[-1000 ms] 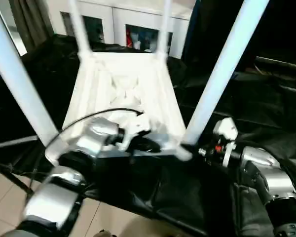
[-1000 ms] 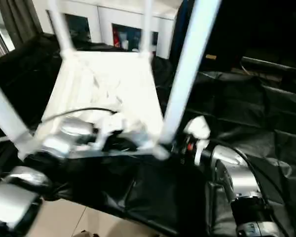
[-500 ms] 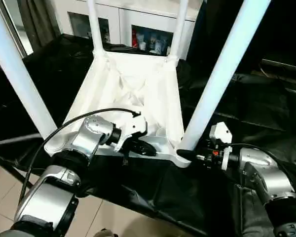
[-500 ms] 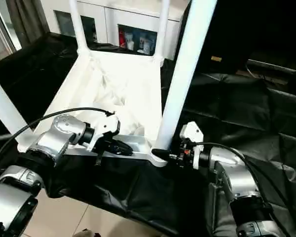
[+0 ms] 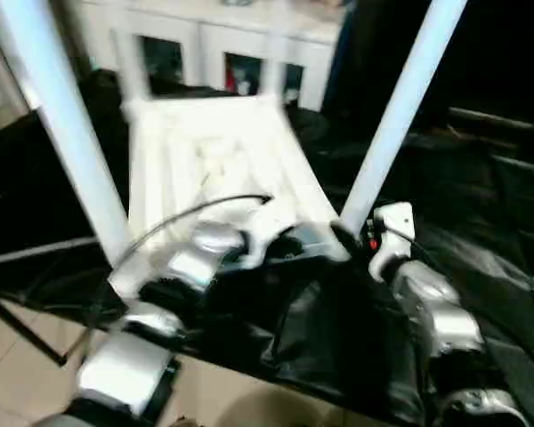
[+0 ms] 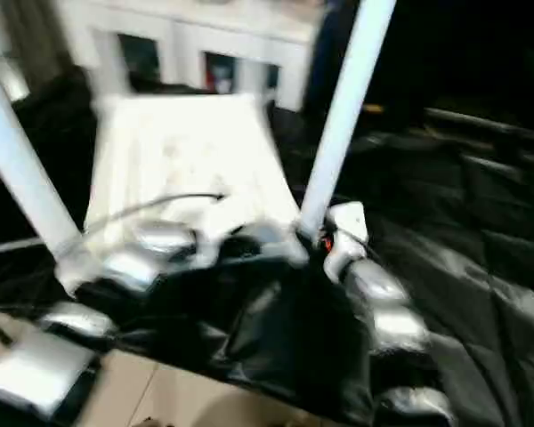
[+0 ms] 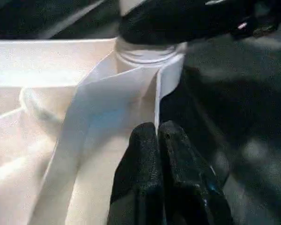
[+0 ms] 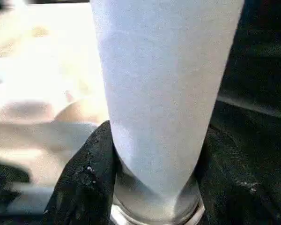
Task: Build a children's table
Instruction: Rotate leg to tighten
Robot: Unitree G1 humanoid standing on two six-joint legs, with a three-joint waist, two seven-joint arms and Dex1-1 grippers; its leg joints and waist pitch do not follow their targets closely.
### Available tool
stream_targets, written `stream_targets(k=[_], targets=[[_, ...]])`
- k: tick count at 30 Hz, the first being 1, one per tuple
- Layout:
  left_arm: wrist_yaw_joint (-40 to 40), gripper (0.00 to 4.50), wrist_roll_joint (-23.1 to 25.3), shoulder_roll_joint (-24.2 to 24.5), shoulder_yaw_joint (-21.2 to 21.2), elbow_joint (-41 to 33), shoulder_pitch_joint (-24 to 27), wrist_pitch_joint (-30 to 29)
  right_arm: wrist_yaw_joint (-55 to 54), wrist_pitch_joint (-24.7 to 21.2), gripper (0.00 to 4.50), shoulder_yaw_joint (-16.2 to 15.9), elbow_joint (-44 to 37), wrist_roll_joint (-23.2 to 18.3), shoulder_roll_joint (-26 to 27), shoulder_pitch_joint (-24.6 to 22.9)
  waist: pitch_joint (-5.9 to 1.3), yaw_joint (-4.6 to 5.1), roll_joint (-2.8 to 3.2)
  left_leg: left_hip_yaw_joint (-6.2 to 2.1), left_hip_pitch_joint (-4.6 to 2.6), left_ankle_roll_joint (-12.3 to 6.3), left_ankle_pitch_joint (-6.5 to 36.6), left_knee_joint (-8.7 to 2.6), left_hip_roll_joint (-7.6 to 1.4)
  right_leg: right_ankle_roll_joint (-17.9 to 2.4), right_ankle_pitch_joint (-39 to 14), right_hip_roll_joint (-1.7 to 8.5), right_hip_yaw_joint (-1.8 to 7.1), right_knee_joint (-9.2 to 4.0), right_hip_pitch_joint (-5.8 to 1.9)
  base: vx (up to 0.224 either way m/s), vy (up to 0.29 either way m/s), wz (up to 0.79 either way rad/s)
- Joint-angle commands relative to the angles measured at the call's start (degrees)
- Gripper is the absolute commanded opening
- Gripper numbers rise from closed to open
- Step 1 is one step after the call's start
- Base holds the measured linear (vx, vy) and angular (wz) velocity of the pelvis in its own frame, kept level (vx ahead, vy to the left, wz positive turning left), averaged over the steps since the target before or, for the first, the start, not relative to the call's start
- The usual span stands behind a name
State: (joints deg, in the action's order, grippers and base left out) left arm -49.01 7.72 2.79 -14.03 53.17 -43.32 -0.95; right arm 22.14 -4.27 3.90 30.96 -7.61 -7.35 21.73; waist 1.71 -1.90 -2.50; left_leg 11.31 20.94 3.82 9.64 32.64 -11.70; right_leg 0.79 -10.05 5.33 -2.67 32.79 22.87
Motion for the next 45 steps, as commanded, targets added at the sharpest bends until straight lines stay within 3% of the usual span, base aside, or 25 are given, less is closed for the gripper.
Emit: stream_targets(k=[1, 3, 4, 10, 16, 17, 18, 21, 22, 24, 25, 27, 30, 32, 35, 36, 37, 41, 42, 45], targets=[[-0.57, 0.0, -0.36, -3.16, -1.87, -1.03, -0.5, 0.99, 0.72, -2.6, 1.96, -5.24, 3.25, 1.77, 2.83, -1.07, -2.24, 0.24, 0.02, -1.56, -0.87, 0.46, 25.86, -4.5, -1.17, -5.47, -31.33, 2.66, 1.01, -5.82, -0.99, 0.0, 0.0, 0.0], [-0.99, 0.0, -0.27, -3.0, -2.21, -0.98, -0.36, 1.57, 1.61, -1.17, 1.96, -5.98, 3.11, 2.64, 2.51, -1.09, -2.28, 0.17, -0.11, -1.41, -0.79, -0.13, 25.1, -4.48, -1.22, -6.07, -29.07, 2.57, 1.14, -5.6, -0.92, 0.0, 0.0, 0.0], [-1.66, 0.0, -0.2, -2.44, -2.43, -0.88, -0.24, 2.27, 2.9, 0.14, 2.52, -6.23, 2.88, 2.98, 1.82, -1.26, -2.34, 0.08, -0.14, -1.27, -0.75, -0.6, 24.28, -4.45, -1.25, -6.94, -26.89, 2.58, 1.27, -5.4, -0.98, 0.0, 0.0, 0.0], [-1.72, 0.0, 0.65, -0.71, -2.03, 0.07, -0.33, 3.63, 7.08, 2.4, 3.13, -5.67, 1.61, 2.31, -0.49, -1.83, -2.35, -0.1, -0.29, -1.02, -0.59, -1.11, 23.12, -4.43, -1.35, -8.41, -23.41, 2.5, 1.44, -4.92, -1.15, 0.0, 0.0, 0.0], [-3.98, 0.0, 0.6, 0.95, -2.23, -0.08, -0.22, 4.04, 19.21, 2.55, 3.13, -5.69, -2.43, -1.2, -5.94, -3.83, -2.38, -0.66, -0.34, -0.76, -0.66, -2.71, 21.56, -4.19, -1.61, -9.7, -19.41, 2.43, 1.62, -4.55, -1.42, 0.0, 0.0, 0.0], [-7.34, 0.0, 0.46, 2.44, -2.73, -0.36, 0.09, 4.97, 28.43, 2.78, 3.13, -5.6, -4.72, -3.37, -11.68, -5.61, -2.34, -1.04, -0.33, -0.63, -0.95, -3.15, 21.57, -4.14, -1.69, -10.38, -18.35, 2.4, 1.63, -4.62, -1.44, 0.0, 0.0, 0.0], [-9.11, 0.0, 0.46, 3.47, -3.05, -0.55, 0.26, 6.24, 32.95, 3.28, 3.13, -4.5, -3.91, -4.47, -14.92, -5.99, -2.52, -1.49, -0.43, -0.48, -0.86, -3.92, 20.68, -3.89, -1.76, -11.0, -16.39, 2.4, 1.74, -4.28, -1.75, 0.0, 0.0, 0.0], [-9.88, 0.0, 0.27, 4.14, -2.98, -0.67, 0.24, 6.96, 35.74, 3.41, 3.13, -3.18, -3.22, -5.34, -17.25, -6.1, -2.58, -1.67, -0.32, -0.47, -0.3, -4.68, 17.68, -3.84, -1.73, -12.48, -12.46, 2.55, 1.67, -3.62, -2.07, 0.0, 0.0, 0.0], [-9.72, 0.0, -0.31, 4.56, -2.25, -1.22, -0.14, 5.35, 37.66, 2.8, 3.13, -1.08, -3.07, -6.57, -20.08, -6.06, -2.81, -1.77, -0.5, -0.5, -0.17, -4.79, 15.94, -3.67, -1.69, -12.64, -10.89, 2.56, 1.53, -3.34, -2.42, 0.0, 0.0, 0.0], [-9.75, 0.0, -0.74, 4.55, -1.81, -1.46, -0.28, 4.66, 38.41, 2.49, 3.13, -0.39, -2.98, -7.12, -20.98, -6.03, -2.85, -1.88, -0.54, -0.41, -0.36, -5.42, 14.94, -3.44, -1.75, -13.59, -9.09, 2.51, 1.54, -3.15, -2.3, 0.0, 0.0, 0.0], [-9.8, 0.27, -2.1, 4.04, -0.6, -1.97, -0.67, 1.93, 38.87, 2.23, 3.14, 0.47, -2.94, -7.64, -22.04, -6.03, -2.86, -1.88, -0.52, -0.41, -0.11, -5.84, 13.56, -3.39, -1.69, -14.21, -7.85, 2.56, 1.45, -2.91, -2.52, 0.0, 0.0, 0.0], [-11.27, 0.54, -3.0, 3.82, -0.5, -3.4, -0.71, -1.6, 38.71, 2.01, 3.14, 0.69, -3.36, -7.65, -22.91, -6.39, -2.83, -1.83, -0.56, -0.35, -0.26, -5.86, 13.37, -3.35, -1.73, -14.72, -8.19, 2.55, 1.42, -2.92, -2.44, 0.0, 0.0, 0.0], [-11.99, 0.6, -2.97, 3.89, -1.05, -4.35, -0.46, -2.57, 39.1, 2.01, 3.14, 0.43, -3.54, -7.98, -23.41, -6.73, -2.73, -1.71, -0.66, -0.35, -0.25, -5.78, 14.27, -3.35, -1.61, -14.12, -11.28, 2.57, 1.38, -3.34, -2.38, 0.0, 0.0, 0.0], [-11.09, 0.94, -3.05, 3.46, -0.89, -4.31, -0.58, -2.54, 39.73, 2.05, 3.14, 0.36, -3.73, -8.11, -23.28, -7.01, -2.7, -1.61, -0.7, -0.38, -0.24, -5.66, 15.04, -3.34, -1.63, -13.64, -12.81, 2.53, 1.34, -3.51, -2.3, 0.0, 0.0, 0.0], [-9.83, 1.04, -3.14, 2.44, -0.86, -4.34, -1.05, -3.47, 39.71, 1.83, 3.14, -0.38, -4.89, -8.1, -22.41, -7.73, -2.73, -1.72, -0.72, -0.42, -0.23, -5.71, 14.54, -3.35, -1.69, -13.53, -12.15, 2.47, 1.35, -3.44, -2.3, 0.0, 0.0, 0.0], [-9.79, 1.32, -3.13, 2.42, -0.86, -4.36, -1.05, -3.52, 39.71, 1.82, 3.14, -0.38, -4.91, -8.1, -22.39, -7.74, -2.74, -1.74, -0.7, -0.42, -0.22, -5.73, 14.49, -3.35, -1.69, -13.53, -11.99, 2.47, 1.35, -3.43, -2.29, 0.0, 0.0, 0.0], [-8.71, 1.32, -2.94, 2.14, -0.81, -4.45, -1.23, -3.82, 39.76, 1.5, 3.14, -0.45, -5.4, -8.22, -22.11, -7.96, -2.8, -1.78, -0.32, -0.46, -0.28, -5.74, 14.29, -3.35, -1.71, -13.77, -11.32, 2.47, 1.35, -3.33, -2.29, 0.0, 0.0, 0.0], [-4.89, 1.72, -1.37, 1.59, -1.13, -3.57, -2.24, -2.65, 39.88, 1.05, 3.14, -1.09, -6.74, -8.6, -21.75, -8.87, -2.78, -1.75, -0.57, -0.46, -0.23, -6.1, 14.41, -3.32, -1.68, -13.55, -11.02, 2.39, 1.26, -3.39, -2.35, 0.0, 0.0, 0.0], [-4.35, 1.72, -0.71, 1.68, -1.6, -3.3, -2.39, -2.27, 39.97, 1.15, 3.14, -1.22, -6.91, -8.5, -21.67, -9.19, -2.8, -1.82, -0.1, -0.53, -0.26, -5.92, 14.48, -3.35, -1.69, -13.53, -11.17, 2.43, 1.28, -3.35, -2.38, 0.0, 0.0, 0.0], [-4.22, 1.72, -0.27, 1.77, -1.98, -3.11, -2.49, -2.19, 40.07, 1.2, 3.14, -1.3, -7.08, -8.42, -21.6, -9.45, -2.82, -1.77, -0.41, -0.49, -0.22, -5.52, 14.7, -3.33, -1.63, -13.2, -11.62, 2.42, 1.29, -3.47, -2.38, 0.0, 0.0, 0.0]])
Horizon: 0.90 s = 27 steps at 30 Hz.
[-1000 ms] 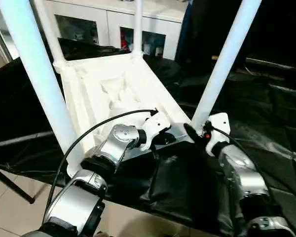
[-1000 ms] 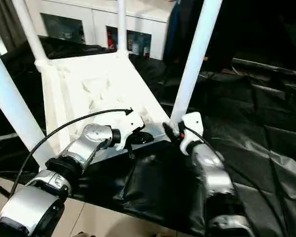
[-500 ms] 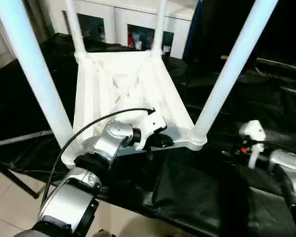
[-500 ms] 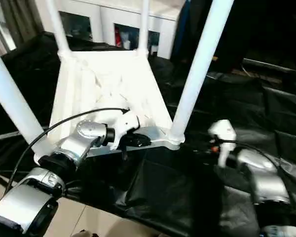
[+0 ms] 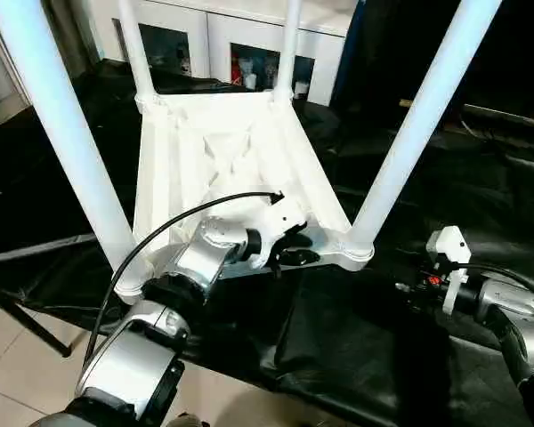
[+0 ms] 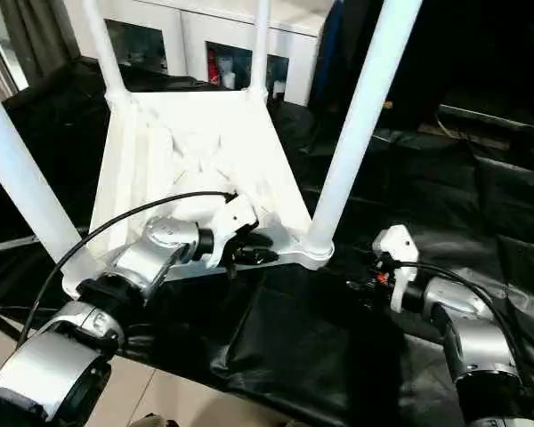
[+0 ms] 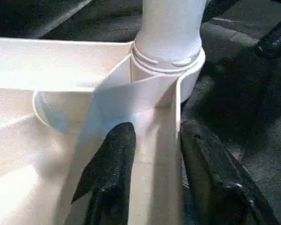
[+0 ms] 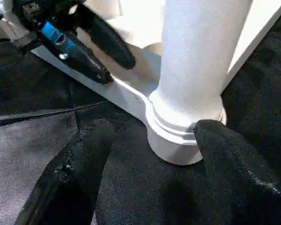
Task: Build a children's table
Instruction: Rotate leg to tighten
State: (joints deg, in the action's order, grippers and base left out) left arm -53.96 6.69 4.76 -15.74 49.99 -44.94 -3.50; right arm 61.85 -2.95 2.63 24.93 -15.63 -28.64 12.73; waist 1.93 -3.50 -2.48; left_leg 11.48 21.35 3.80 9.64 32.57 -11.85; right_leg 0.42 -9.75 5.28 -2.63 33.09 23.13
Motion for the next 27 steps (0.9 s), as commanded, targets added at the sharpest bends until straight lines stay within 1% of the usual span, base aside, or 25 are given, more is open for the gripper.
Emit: stream_targets(k=[1, 2, 4, 5, 6, 7, 10, 12, 13, 14, 15, 16, 17, 18, 19, 21, 22, 23, 24, 25, 26, 27], targets=[[0.07, 1.72, 0.96, -0.13, -0.71, 0.08, -0.83, 0.17, 0.37, -0.14, 3.14, -0.05, -1.29, -0.4, -0.28, -0.74, -3.0, -0.16, -0.32, -0.66, -0.61, -5.44, 14.71, -3.28, -1.47, -12.94, -11.71, 2.44, 1.26, -3.78, -2.65, 0.0, 0.0, 0.0], [-0.99, 1.72, 1.07, -0.01, -1.27, -0.04, -0.63, 0.06, 0.34, -0.21, 3.14, -0.05, -1.52, -0.35, -0.25, -1.05, -3.01, -0.19, -0.22, -0.7, -0.65, -5.45, 14.54, -3.29, -1.49, -12.99, -11.43, 2.47, 1.26, -3.76, -2.66, 0.0, 0.0, 0.0], [-2.67, 1.72, 1.07, 0.19, -1.99, -0.28, -0.28, -0.27, 0.27, -0.29, 3.14, -0.11, -1.82, -0.17, -0.32, -1.52, -3.1, -0.21, -0.29, -0.67, -0.61, -5.5, 14.29, -3.21, -1.48, -13.19, -10.52, 2.45, 1.27, -3.64, -2.72, 0.0, 0.0, 0.0], [-3.23, 1.45, 1.06, 0.29, -2.29, -0.35, -0.17, -0.47, 0.21, -0.34, 3.14, -0.15, -1.97, -0.1, -0.39, -1.7, -3.08, -0.18, -0.37, -0.67, -0.53, -5.6, 14.03, -3.2, -1.44, -13.27, -10.11, 2.45, 1.28, -3.61, -2.77, 0.0, 0.0, 0.0], [-4.09, 1.45, 1.15, 0.5, -2.76, -0.44, -0.1, -0.67, 0.18, -0.45, 3.14, -0.16, -2.16, -0.07, -0.57, -1.94, -3.1, -0.21, -0.25, -0.68, -0.56, -5.77, 13.76, -3.21, -1.45, -13.53, -9.64, 2.44, 1.25, -3.54, -2.75, 0.0, 0.0, 0.0], [-5.14, 1.45, 1.36, 0.75, -3.28, -0.42, -0.12, -0.96, 0.33, -0.61, 3.14, -0.24, -2.41, -0.08, -0.88, -2.22, -3.1, -0.13, -0.35, -0.68, -0.5, -5.86, 13.68, -3.18, -1.44, -13.64, -9.51, 2.46, 1.25, -3.49, -2.82, 0.0, 0.0, 0.0], [-6.67, 1.06, 1.79, 1.17, -4.11, -0.22, -0.32, -0.86, 1.0, -1.02, 3.14, -0.55, -3.15, -0.2, -1.44, -2.64, -3.04, -0.11, -0.24, -0.64, -0.63, -6.01, 13.9, -3.15, -1.47, -14.0, -9.85, 2.5, 1.27, -3.56, -2.75, 0.0, 0.0, 0.0], [-6.68, 0.94, 2.01, 1.26, -4.17, 0.28, -0.7, -0.29, 1.86, -1.2, 3.14, -0.94, -4.13, -0.33, -1.82, -3.02, -2.98, -0.14, -0.19, -0.66, -0.61, -6.03, 14.18, -3.19, -1.51, -13.83, -10.16, 2.5, 1.29, -3.6, -2.8, 0.0, 0.0, 0.0], [-6.56, 0.88, 2.12, 1.27, -4.16, 0.77, -1.11, 0.33, 2.45, -1.36, 3.14, -1.23, -4.98, -0.47, -2.07, -3.32, -3.0, -0.14, -0.3, -0.65, -0.61, -6.16, 14.13, -3.15, -1.49, -13.69, -10.17, 2.49, 1.29, -3.56, -2.82, 0.0, 0.0, 0.0], [-6.49, 0.72, 2.18, 1.28, -4.19, 1.01, -1.32, 0.87, 2.76, -1.41, 3.14, -1.41, -5.49, -0.56, -2.19, -3.51, -3.02, -0.21, -0.32, -0.65, -0.61, -6.26, 13.87, -3.12, -1.51, -13.65, -10.09, 2.53, 1.28, -3.55, -2.85, 0.0, 0.0, 0.0], [-6.25, 0.72, 2.25, 1.28, -4.18, 1.28, -1.55, 1.47, 3.05, -1.43, 3.14, -1.6, -5.89, -0.63, -2.28, -3.64, -3.05, -0.24, -0.29, -0.65, -0.6, -6.34, 13.67, -3.09, -1.5, -13.66, -9.87, 2.52, 1.29, -3.49, -2.84, 0.0, 0.0, 0.0], [-8.0, 0.64, 2.06, 1.37, -4.7, 1.29, -1.43, 4.78, 3.33, -1.46, 3.14, -1.89, -6.43, -0.66, -2.32, -3.83, -3.06, -0.21, -0.44, -0.65, -0.58, -6.51, 13.45, -3.09, -1.52, -13.77, -9.61, 2.5, 1.26, -3.5, -2.83, 0.0, 0.0, 0.0], [-9.35, 0.58, 1.92, 1.43, -5.08, 1.27, -1.32, 7.19, 3.51, -1.49, 3.14, -2.09, -6.8, -0.68, -2.34, -3.96, -3.04, -0.3, -0.39, -0.71, -0.53, -6.67, 13.33, -3.06, -1.45, -13.72, -9.81, 2.54, 1.23, -3.56, -2.84, 0.0, 0.0, 0.0], [-10.85, 0.51, 1.78, 1.52, -5.5, 1.11, -1.14, 8.33, 3.56, -1.53, 3.14, -2.21, -7.0, -0.66, -2.33, -4.04, -3.07, -0.29, -0.37, -0.71, -0.45, -6.74, 13.19, -3.07, -1.42, -13.53, -9.8, 2.56, 1.25, -3.52, -2.93, 0.0, 0.0, 0.0], [-12.49, 0.43, 2.26, 1.81, -6.53, 0.92, -0.95, 8.79, 3.56, -1.43, 3.14, -2.38, -7.23, -0.56, -2.31, -4.21, -3.1, -0.33, -0.34, -0.71, -0.54, -6.81, 12.91, -3.07, -1.52, -13.59, -9.21, 2.57, 1.3, -3.44, -2.87, 0.0, 0.0, 0.0], [-14.2, 0.26, 3.05, 2.19, -7.91, 1.07, -0.76, 10.23, 3.52, -1.43, 3.14, -2.43, -7.63, -0.55, -2.36, -4.55, -3.12, -0.36, -0.31, -0.68, -0.58, -6.82, 12.35, -3.06, -1.6, -13.98, -8.07, 2.58, 1.34, -3.2, -2.84, 0.0, 0.0, 0.0], [-14.66, 0.26, 3.13, 2.25, -8.14, 1.19, -0.71, 10.78, 3.52, -1.44, 3.14, -2.41, -7.73, -0.58, -2.38, -4.64, -3.12, -0.46, -0.25, -0.61, -0.66, -6.83, 12.52, -2.99, -1.63, -14.35, -7.52, 2.57, 1.34, -3.14, -2.82, 0.0, 0.0, 0.0], [-15.9, 0.11, 3.2, 2.4, -8.66, 1.61, -0.63, 12.38, 3.61, -1.62, 3.14, -2.24, -8.18, -0.66, -2.51, -5.01, -3.05, -0.49, -0.27, -0.6, -0.62, -6.87, 12.51, -3.01, -1.6, -14.44, -7.39, 2.54, 1.32, -3.15, -2.82, 0.0, 0.0, 0.0], [-17.19, 0.11, 3.38, 2.59, -9.26, 2.2, -0.6, 14.13, 3.87, -1.77, 3.14, -1.93, -8.73, -0.82, -2.83, -5.62, -3.02, -0.56, 0.1, -0.62, -0.69, -6.74, 12.8, -3.06, -1.61, -14.41, -7.74, 2.59, 1.33, -3.21, -2.8, 0.0, 0.0, 0.0], [-17.49, 0.03, 3.46, 2.64, -9.43, 2.4, -0.62, 14.6, 3.97, -1.82, 3.14, -1.83, -8.89, -0.87, -2.95, -5.83, -2.97, -0.7, -0.09, -0.55, -0.78, -6.54, 13.55, -3.08, -1.65, -14.09, -8.51, 2.56, 1.36, -3.35, -2.79, 0.0, 0.0, 0.0], [-18.69, 0.02, 3.83, 2.96, -10.13, 2.76, -0.57, 16.3, 4.41, -1.79, 3.14, -1.53, -9.27, -1.04, -3.55, -6.64, -2.97, -0.95, 0.29, -0.58, -0.88, -6.25, 13.97, -3.13, -1.7, -14.13, -8.9, 2.57, 1.36, -3.33, -2.75, 0.0, 0.0, 0.0], [-18.69, 0.02, 3.83, 2.96, -10.13, 2.76, -0.57, 16.3, 4.41, -1.79, 3.14, -1.53, -9.27, -1.04, -3.55, -6.64, -2.93, -1.06, 0.17, -0.59, -0.85, -6.14, 14.26, -3.18, -1.73, -13.94, -9.23, 2.55, 1.34, -3.45, -2.79, 0.0, 0.0, 0.0]])
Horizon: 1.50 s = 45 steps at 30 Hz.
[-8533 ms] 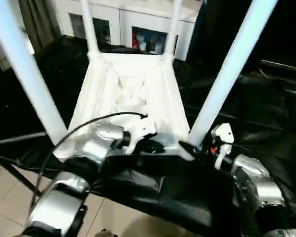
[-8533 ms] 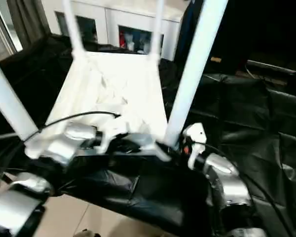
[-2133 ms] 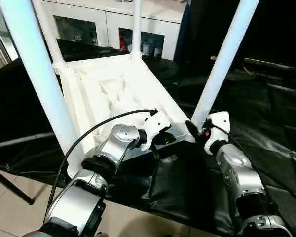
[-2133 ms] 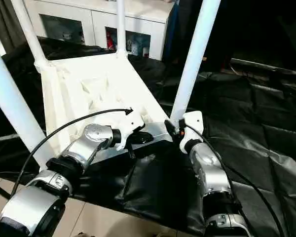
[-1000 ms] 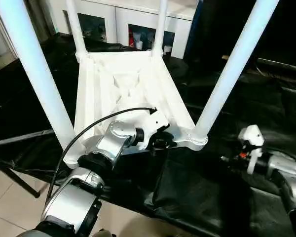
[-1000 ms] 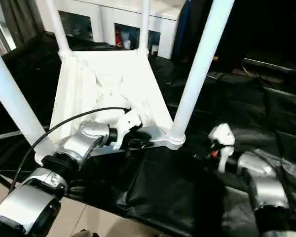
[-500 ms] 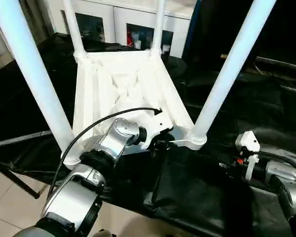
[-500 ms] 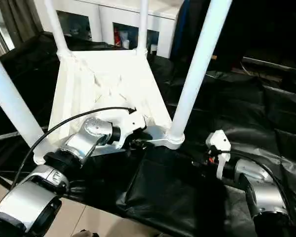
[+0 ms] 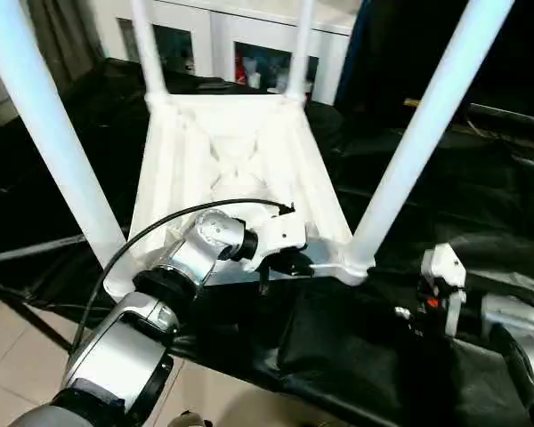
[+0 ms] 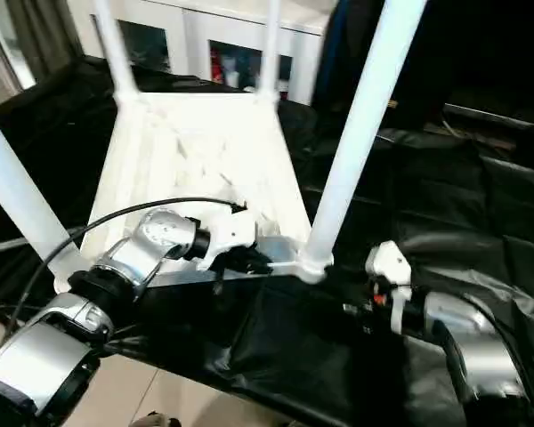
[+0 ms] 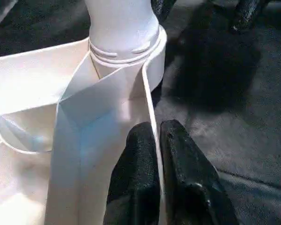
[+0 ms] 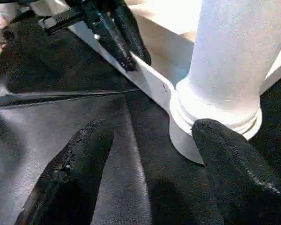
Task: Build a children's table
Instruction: Rotate leg to tighten
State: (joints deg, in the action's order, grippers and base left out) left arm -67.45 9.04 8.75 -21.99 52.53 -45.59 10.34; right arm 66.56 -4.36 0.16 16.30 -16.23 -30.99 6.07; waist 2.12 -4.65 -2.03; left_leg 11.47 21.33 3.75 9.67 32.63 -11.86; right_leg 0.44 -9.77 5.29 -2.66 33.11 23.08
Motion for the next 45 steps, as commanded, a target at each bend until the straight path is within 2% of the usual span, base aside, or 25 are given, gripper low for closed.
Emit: stream_targets(k=[1, 2, 5, 6, 7, 10, 18, 20, 24, 27, 28, 29, 30, 31, 32, 33, 34, 35, 36, 37, 41, 42, 43, 44, 45], targets=[[-7.1, 0.01, 2.07, -0.61, -4.58, 1.17, 0.01, 5.45, 0.28, -0.53, 3.14, 1.56, -1.25, -0.88, -2.22, -1.22, -3.06, -0.5, -0.19, -0.53, -1.04, -5.62, 14.85, -3.26, -1.79, -13.73, -10.1, 2.57, 1.42, -3.56, -2.64, 0.0, 0.0, 0.0], [-7.84, 0.01, 2.39, -0.28, -5.0, 1.7, -0.11, 7.29, 0.48, -0.74, 3.14, 2.27, -1.58, -1.4, -2.81, -1.92, -2.99, -0.74, 0.04, -0.46, -1.19, -5.54, 15.25, -3.28, -1.78, -13.49, -10.53, 2.55, 1.47, -3.74, -2.53, 0.0, 0.0, 0.0], [-8.97, 0.01, 2.79, 0.3, -5.55, 2.63, -0.48, 10.0, 0.65, -1.31, 3.14, 3.93, -1.8, -2.54, -3.7, -2.8, -2.99, -1.53, -0.02, -0.38, -1.35, -4.63, 16.31, -3.38, -1.88, -13.07, -12.03, 2.58, 1.46, -3.74, -2.53, 0.0, 0.0, 0.0], [-9.13, 0.01, 2.98, 0.54, -5.68, 3.08, -0.74, 11.26, 0.63, -1.49, 3.14, 4.68, -1.8, -2.98, -4.03, -3.11, -2.98, -1.71, 0.37, -0.42, -1.46, -4.39, 16.47, -3.42, -1.95, -13.13, -11.95, 2.62, 1.48, -3.64, -2.47, 0.0, 0.0, 0.0], [-10.23, 0.01, 2.52, 0.61, -5.45, 3.88, -1.15, 13.58, 0.38, -1.64, 3.14, 5.88, -1.72, -3.47, -4.64, -3.68, -2.94, -1.92, 0.39, -0.28, -1.65, -4.15, 17.24, -3.38, -1.95, -13.15, -12.42, 2.61, 1.52, -3.79, -2.32, 0.0, 0.0, 0.0], [-12.39, 0.01, 1.48, 0.44, -5.16, 4.46, -1.47, 16.48, 0.22, -1.56, 3.14, 7.03, -1.27, -3.79, -5.41, -4.18, -3.02, -2.4, 0.4, -0.4, -1.34, -3.93, 16.65, -3.42, -1.86, -12.61, -12.87, 2.77, 1.48, -3.74, -2.65, 0.0, 0.0, 0.0], [-12.73, 0.01, 1.54, 0.71, -4.76, 7.14, -2.76, 22.47, -1.33, -2.0, 3.14, 6.4, -2.85, -3.81, -4.88, -4.86, -3.2, -2.49, 0.25, -0.45, -1.04, -4.67, 14.31, -3.21, -1.8, -12.41, -11.46, 2.81, 1.31, -3.4, -2.78, 0.0, 0.0, 0.0], [-12.0, 0.01, 2.04, 1.92, -4.6, 8.26, -3.22, 25.46, -2.04, -2.58, 3.14, 5.61, -3.99, -3.73, -3.62, -4.91, -3.2, -2.51, -0.36, -0.49, -0.9, -4.99, 14.07, -3.24, -1.79, -11.77, -12.16, 2.84, 1.27, -3.32, -2.79, 0.0, 0.0, 0.0], [-12.29, 0.01, 2.41, 3.48, -4.6, 8.61, -2.97, 28.47, -2.07, -2.72, 3.14, 5.29, -4.17, -3.82, -3.2, -4.94, -3.22, -2.52, -0.2, -0.46, -0.94, -4.96, 13.53, -3.19, -1.86, -11.69, -12.2, 2.87, 1.3, -3.24, -2.67, 0.0, 0.0, 0.0], [-12.21, 0.01, 2.16, 5.61, -3.93, 8.44, -2.53, 31.21, -4.5, -2.1, 3.14, 5.95, -2.84, -3.87, -2.04, -3.83, -3.15, -2.56, -1.0, -0.38, -0.81, -5.06, 13.01, -3.17, -1.84, -11.34, -12.84, 2.93, 1.29, -3.16, -2.58, 0.0, 0.0, 0.0], [-12.35, 0.01, 0.95, 5.9, -2.88, 7.67, -2.36, 30.23, -6.04, -2.51, 3.14, 6.74, -2.39, -4.26, -1.36, -3.09, -3.08, -2.53, -0.63, -0.39, -0.88, -4.68, 13.28, -3.26, -1.85, -11.23, -13.65, 2.94, 1.31, -3.15, -2.4, 0.0, 0.0, 0.0], [-13.17, 0.3, -0.55, 5.87, -1.85, 6.95, -2.11, 28.86, -6.87, -3.11, 3.14, 7.31, -2.3, -4.73, -1.03, -2.71, -2.98, -2.45, -0.94, -0.29, -0.94, -4.2, 13.68, -3.3, -1.8, -11.15, -14.87, 2.98, 1.33, -3.17, -2.31, 0.0, 0.0, 0.0], [-14.35, 0.48, -2.58, 5.75, -0.48, 6.2, -1.84, 27.14, -7.85, -4.0, 3.14, 8.06, -2.33, -5.36, -0.62, -2.31, -3.05, -2.44, -0.88, -0.34, -0.93, -4.01, 13.7, -3.29, -1.83, -11.1, -15.13, 2.99, 1.35, -3.14, -2.32, 0.0, 0.0, 0.0], [-15.33, 0.48, -5.16, 5.57, 1.27, 4.79, -1.28, 24.83, -8.91, -4.62, 3.14, 9.05, -2.68, -6.26, 0.01, -2.37, -2.98, -2.35, -0.91, -0.33, -0.91, -3.8, 13.56, -3.35, -1.85, -11.2, -15.09, 2.96, 1.39, -3.12, -2.35, 0.0, 0.0, 0.0], [-15.92, 0.66, -9.29, 5.57, 4.17, 1.68, -0.12, 20.16, -10.22, -5.41, 3.14, 10.77, -3.6, -8.08, 1.19, -2.78, -2.95, -2.43, -1.56, -0.12, -0.89, -3.71, 12.76, -3.28, -1.9, -12.38, -13.92, 3.08, 1.5, -2.73, -2.42, 0.0, 0.0, 0.0], [-15.92, 0.66, -9.29, 5.57, 4.17, 1.68, -0.12, 20.16, -10.22, -5.41, 3.14, 10.77, -3.6, -8.08, 1.19, -2.78, -2.99, -2.6, -1.24, -0.16, -0.88, -3.76, 12.64, -3.19, -1.92, -12.96, -13.32, 3.08, 1.5, -2.56, -2.28, 0.0, 0.0, 0.0], [-14.96, 0.81, -13.19, 5.53, 6.92, -2.09, 1.32, 15.88, -11.48, -5.89, 3.14, 11.85, -4.64, -9.07, 1.91, -3.33, -2.98, -2.47, -1.43, -0.11, -0.9, -3.73, 12.82, -3.16, -1.95, -13.3, -12.61, 2.87, 1.5, -2.49, -2.2, 0.0, 0.0, 0.0], [-14.51, 0.81, -14.27, 5.54, 7.63, -3.35, 1.84, 14.67, -11.74, -5.97, 3.14, 12.06, -4.91, -9.26, 2.05, -3.53, -2.9, -2.48, -2.0, -0.06, -0.84, -3.68, 12.78, -3.15, -1.96, -13.52, -12.33, 2.84, 1.48, -2.38, -2.23, 0.0, 0.0, 0.0], [-14.51, 0.93, -14.27, 5.54, 7.63, -3.35, 1.84, 14.67, -11.74, -5.97, 3.14, 12.06, -4.91, -9.26, 2.05, -3.53, -2.71, -2.54, -1.68, -0.05, -0.81, -3.64, 13.36, -3.15, -1.91, -13.37, -12.84, 2.78, 1.57, -2.52, -1.98, 0.0, 0.0, 0.0], [-11.85, 1.03, -16.7, 5.58, 9.56, -7.0, 3.61, 12.66, -12.36, -5.9, 3.14, 12.45, -5.52, -9.51, 2.39, -4.37, -2.58, -2.4, -2.32, -0.11, -0.67, -3.31, 14.1, -3.2, -1.97, -12.58, -14.32, 2.79, 1.49, -2.5, -2.12, 0.0, 0.0, 0.0], [-1.29, 1.39, -19.5, 5.14, 14.41, -11.65, 6.55, 10.88, -16.86, -5.15, 3.14, 13.41, -5.36, -8.58, 3.68, -4.69, -2.54, -2.01, -2.14, -0.31, -0.81, -2.28, 15.7, -3.33, -1.95, -11.02, -16.71, 2.86, 1.63, -2.75, -1.8, 0.0, 0.0, 0.0], [3.07, 1.39, -19.38, 4.63, 16.33, -11.42, 6.88, 12.29, -19.61, -4.65, 3.14, 13.88, -4.72, -7.55, 4.4, -4.04, -2.49, -1.57, -2.37, -0.41, -0.78, -2.04, 16.31, -3.37, -1.72, -10.25, -17.8, 2.83, 1.61, -3.12, -1.79, 0.0, 0.0, 0.0], [9.51, 1.48, -20.25, 3.65, 20.33, -13.13, 8.89, 12.42, -28.92, -3.51, 3.14, 15.51, -3.09, -3.94, 6.52, -2.23, -2.51, -1.2, -2.29, -0.52, -0.7, -1.09, 16.12, -3.38, -1.7, -9.57, -18.16, 2.86, 1.67, -3.08, -1.72, 0.0, 0.0, 0.0], [21.08, 1.58, -19.0, 2.43, 24.74, -12.62, 10.17, 13.24, -38.69, -2.77, 3.14, 17.7, -2.35, -1.21, 9.09, -0.41, -2.48, -0.78, -2.13, -0.56, -0.68, -0.07, 16.02, -3.46, -1.48, -8.81, -19.47, 2.68, 1.54, -3.3, -1.65, 0.0, 0.0, 0.0], [21.69, 1.71, -18.93, 2.37, 24.97, -12.59, 10.24, 13.27, -39.2, -2.73, 3.14, 17.82, -2.32, -1.08, 9.23, -0.32, -2.54, -0.08, -2.45, -0.51, -0.72, 0.51, 16.56, -3.34, -1.29, -8.11, -20.07, 2.44, 1.51, -3.31, -1.56, 0.0, 0.0, 0.0]])
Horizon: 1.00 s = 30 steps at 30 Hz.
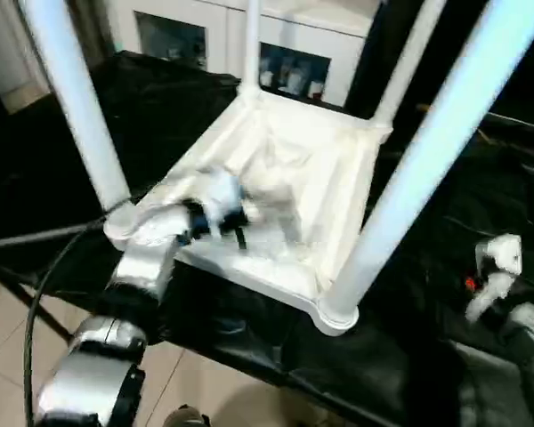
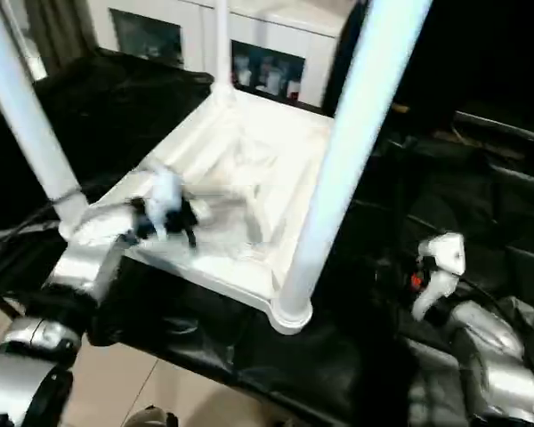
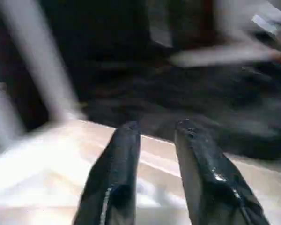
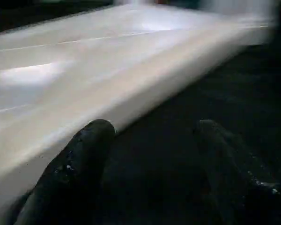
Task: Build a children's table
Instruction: Rotate leg to tighten, then flip table
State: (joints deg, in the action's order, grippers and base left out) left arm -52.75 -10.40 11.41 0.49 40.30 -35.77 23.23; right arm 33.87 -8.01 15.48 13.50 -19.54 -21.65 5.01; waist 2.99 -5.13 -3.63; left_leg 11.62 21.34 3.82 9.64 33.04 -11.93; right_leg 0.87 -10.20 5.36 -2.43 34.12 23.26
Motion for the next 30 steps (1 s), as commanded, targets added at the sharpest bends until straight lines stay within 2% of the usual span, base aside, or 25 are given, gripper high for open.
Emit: stream_targets(k=[1, 3, 5, 6, 7, 8, 9, 10, 11, 12, 13, 14, 15, 16, 18, 20, 22, 23, 24, 25, 26, 27, 28, 29, 30], targets=[[11.29, 1.71, 1.29, -0.84, 4.06, -2.01, 1.89, -0.83, -9.47, 1.25, 3.14, 3.3, -0.17, 2.82, 0.88, 0.6, -3.48, 0.3, -0.34, -0.74, -0.95, 0.36, 16.67, -3.76, -1.16, -8.1, -20.17, 2.44, 1.29, -4.48, -1.82, 0.0, 0.0, 0.0], [15.4, 1.89, 1.65, -1.08, 5.82, -4.38, 4.16, -4.38, -12.35, 1.35, 3.32, 3.96, -2.71, 3.18, 2.73, -0.24, -3.4, 0.63, -0.28, -0.7, -0.72, -0.15, 16.64, -3.85, -1.27, -7.2, -18.2, 2.11, 1.47, -4.41, -1.89, 0.0, 0.0, 0.0], [22.17, 2.06, 2.28, -2.27, 8.54, -9.73, 8.65, -9.43, -14.22, 0.97, 3.51, 4.24, -8.05, 1.82, 6.26, -2.18, -3.56, 0.81, 0.54, -0.72, -0.74, -0.48, 16.04, -3.88, -1.52, -7.55, -15.0, 1.94, 1.66, -3.98, -1.95, 0.0, 0.0, 0.0], [22.17, 2.18, 2.28, -2.27, 8.54, -9.73, 8.65, -9.43, -14.22, 0.97, 3.54, 4.24, -8.05, 1.82, 6.26, -2.18, -3.44, 0.91, 0.3, -0.76, -0.66, -0.82, 16.06, -3.95, -1.59, -7.76, -14.04, 1.95, 1.61, -4.09, -1.96, 0.0, 0.0, 0.0], [23.83, 2.18, 2.76, -3.52, 9.21, -13.19, 11.9, -10.44, -14.88, 0.57, 3.54, 3.38, -11.4, 2.22, 7.95, -3.84, -3.69, 1.23, 0.66, -0.76, -0.72, -1.16, 15.45, -3.88, -1.59, -8.27, -11.56, 1.68, 1.58, -3.89, -2.11, 0.0, 0.0, 0.0], [25.49, 2.29, 2.99, -4.38, 9.09, -16.55, 14.7, -11.44, -15.84, 0.6, 3.76, 2.52, -13.67, 2.77, 9.08, -5.22, -3.73, 1.26, 0.47, -0.76, -0.57, -1.59, 14.42, -3.72, -1.45, -8.55, -9.8, 1.7, 1.59, -3.77, -2.21, 0.0, 0.0, 0.0], [27.36, 2.38, 3.79, -5.55, 8.65, -19.39, 17.39, -12.6, -16.85, 0.5, 3.87, 1.59, -16.19, 3.52, 10.06, -6.8, -3.77, 1.65, 1.29, -0.72, -0.55, -2.15, 12.64, -3.72, -1.66, -9.61, -5.29, 1.47, 1.63, -3.54, -2.32, 0.0, 0.0, 0.0], [30.04, 2.58, 5.14, -6.57, 7.67, -21.5, 19.35, -13.44, -18.7, 0.58, 3.96, 0.63, -17.77, 4.79, 10.68, -8.0, -3.76, 1.77, 1.15, -0.67, -0.54, -2.48, 12.47, -3.63, -1.55, -9.96, -4.42, 1.37, 1.62, -3.51, -2.27, 0.0, 0.0, 0.0], [33.71, 2.58, 7.59, -8.12, 6.24, -24.12, 21.99, -14.26, -21.43, 0.84, 3.96, -0.73, -19.66, 7.2, 11.5, -9.76, -3.61, 1.92, 1.85, -0.67, -0.65, -2.26, 13.19, -3.78, -1.71, -9.88, -4.24, 1.21, 1.62, -3.79, -2.19, 0.0, 0.0, 0.0], [33.84, 2.63, 7.69, -8.18, 6.19, -24.2, 22.08, -14.27, -21.53, 0.85, 4.02, -0.78, -19.72, 7.31, 11.53, -9.83, -3.57, 2.11, 1.85, -0.62, -0.57, -2.0, 13.51, -3.76, -1.64, -9.77, -4.5, 1.2, 1.65, -3.75, -2.22, 0.0, 0.0, 0.0], [35.76, 2.64, 8.99, -9.03, 5.17, -26.16, 23.85, -16.08, -23.27, 1.3, 4.13, -1.54, -20.33, 9.12, 12.08, -10.93, -3.35, 2.24, 1.94, -0.61, -0.69, -1.47, 16.74, -3.93, -1.46, -8.74, -9.52, 1.24, 1.69, -4.38, -2.04, 0.0, 0.0, 0.0], [35.69, 2.64, 8.57, -9.13, 5.04, -27.17, 24.89, -15.99, -23.83, 0.54, 4.13, -2.24, -20.79, 9.48, 12.55, -11.61, -3.25, 2.3, 3.11, -0.73, -0.72, -1.02, 18.02, -4.09, -1.28, -8.3, -11.77, 1.24, 1.74, -4.55, -1.9, 0.0, 0.0, 0.0], [35.76, 2.64, 8.42, -9.28, 5.04, -27.62, 25.22, -15.87, -23.93, 0.19, 4.13, -2.38, -21.01, 9.61, 12.69, -11.79, -3.11, 2.64, 2.44, -0.63, -0.7, -0.76, 19.49, -4.06, -1.23, -7.45, -14.19, 1.12, 1.72, -5.03, -1.76, 0.0, 0.0, 0.0], [35.85, 2.64, 7.65, -9.87, 5.27, -29.31, 26.72, -14.41, -24.33, -1.13, 4.13, -3.32, -22.04, 10.35, 13.46, -12.81, -3.0, 2.7, 2.68, -0.93, -0.65, -0.23, 21.55, -4.21, -1.17, -6.18, -18.09, 1.21, 1.74, -5.28, -1.69, 0.0, 0.0, 0.0], [36.07, 2.64, 8.54, -9.8, 5.4, -30.83, 28.74, -13.27, -23.89, -0.81, 4.13, -5.71, -23.32, 12.13, 14.44, -14.89, -2.88, 3.38, 2.24, -1.11, -0.39, 0.03, 23.63, -4.3, -1.07, -4.42, -21.93, 1.17, 1.64, -5.76, -1.51, 0.0, 0.0, 0.0], [35.86, 2.64, 9.22, -9.48, 5.01, -31.33, 29.56, -13.44, -23.75, -0.72, 4.13, -6.6, -23.41, 12.53, 14.86, -15.69, -2.88, 3.92, 2.29, -1.32, -0.13, 0.06, 24.23, -4.35, -1.0, -3.03, -24.6, 1.28, 1.67, -5.91, -1.37, 0.0, 0.0, 0.0], [36.21, 2.64, 9.6, -9.23, 4.46, -33.08, 30.83, -14.69, -24.39, -0.99, 4.13, -7.91, -24.02, 12.83, 15.42, -16.66, -2.92, 4.5, 2.73, -1.51, -0.17, 0.24, 24.9, -4.35, -0.89, -1.84, -26.29, 1.22, 1.66, -6.09, -1.05, 0.0, 0.0, 0.0], [36.41, 2.64, 9.53, -9.27, 4.26, -33.81, 31.3, -15.17, -24.59, -1.04, 4.13, -8.37, -24.25, 12.81, 15.63, -16.98, -3.03, 4.56, 2.7, -1.41, -0.03, -0.07, 24.65, -4.26, -0.87, -1.92, -26.05, 1.51, 1.8, -6.08, -1.17, 0.0, 0.0, 0.0], [36.2, 2.64, 9.3, -8.69, 3.7, -34.9, 32.56, -15.23, -25.41, -0.41, 4.13, -10.67, -24.27, 14.4, 16.1, -17.78, -2.99, 4.53, 3.27, -1.33, -0.03, -0.62, 24.55, -4.19, -0.78, -2.25, -26.28, 1.86, 2.0, -6.23, -1.01, 0.0, 0.0, 0.0], [36.22, 2.64, 9.31, -8.68, 3.68, -34.93, 32.59, -15.24, -25.42, -0.41, 4.13, -10.74, -24.28, 14.45, 16.1, -17.81, -3.06, 4.76, 3.0, -1.04, 0.4, -2.91, 23.54, -3.73, -0.46, -2.71, -27.65, 2.72, 2.52, -6.7, -1.09, 0.0, 0.0, 0.0], [36.4, 2.64, 9.45, -8.48, 3.42, -35.42, 33.08, -15.63, -25.49, -0.72, 4.13, -11.65, -24.5, 15.19, 16.07, -18.24, -3.3, 4.38, 2.8, -0.89, 1.03, -5.86, 21.15, -2.75, -0.16, -2.62, -29.89, 4.42, 3.58, -7.24, -1.76, 0.0, 0.0, 0.0], [36.45, 2.64, 9.17, -8.56, 3.34, -36.06, 33.39, -16.29, -25.55, -1.35, 4.13, -11.75, -24.92, 15.25, 16.26, -18.55, -3.61, 4.73, 3.01, 1.0, -1.86, -3.86, 21.87, -0.11, -0.61, -2.32, -33.27, 3.02, 6.54, -8.23, 1.36, -0.023, 0.045, -0.21], [36.24, 2.64, 8.69, -8.46, 3.4, -37.41, 33.99, -16.67, -24.82, -2.46, 4.13, -11.81, -25.75, 14.14, 16.84, -19.01, -3.42, 2.9, 0.93, -0.64, 0.32, -5.04, 20.56, 3.19, 0.54, -1.89, -41.35, 5.72, 12.63, -9.07, -1.26, -0.023, 0.045, -0.21], [36.09, 2.64, 8.61, -8.44, 3.36, -37.82, 34.23, -16.55, -24.46, -2.67, 4.13, -11.8, -25.97, 13.73, 16.92, -19.16, -3.16, 2.09, 1.12, -1.48, 0.8, -5.45, 19.3, 4.5, 0.72, -1.87, -43.01, 6.68, 14.99, -9.68, -1.57, -0.013, 0.096, -0.48], [36.22, 2.64, 8.87, -8.46, 3.36, -37.94, 34.64, -15.84, -24.16, -2.45, 4.13, -11.76, -25.61, 13.68, 16.78, -19.2, -2.85, 1.88, 1.1, -2.49, 1.28, -5.85, 18.23, 5.29, 0.81, -1.75, -44.13, 7.01, 16.51, -9.89, -1.69, 0.01, 0.168, -0.55]])
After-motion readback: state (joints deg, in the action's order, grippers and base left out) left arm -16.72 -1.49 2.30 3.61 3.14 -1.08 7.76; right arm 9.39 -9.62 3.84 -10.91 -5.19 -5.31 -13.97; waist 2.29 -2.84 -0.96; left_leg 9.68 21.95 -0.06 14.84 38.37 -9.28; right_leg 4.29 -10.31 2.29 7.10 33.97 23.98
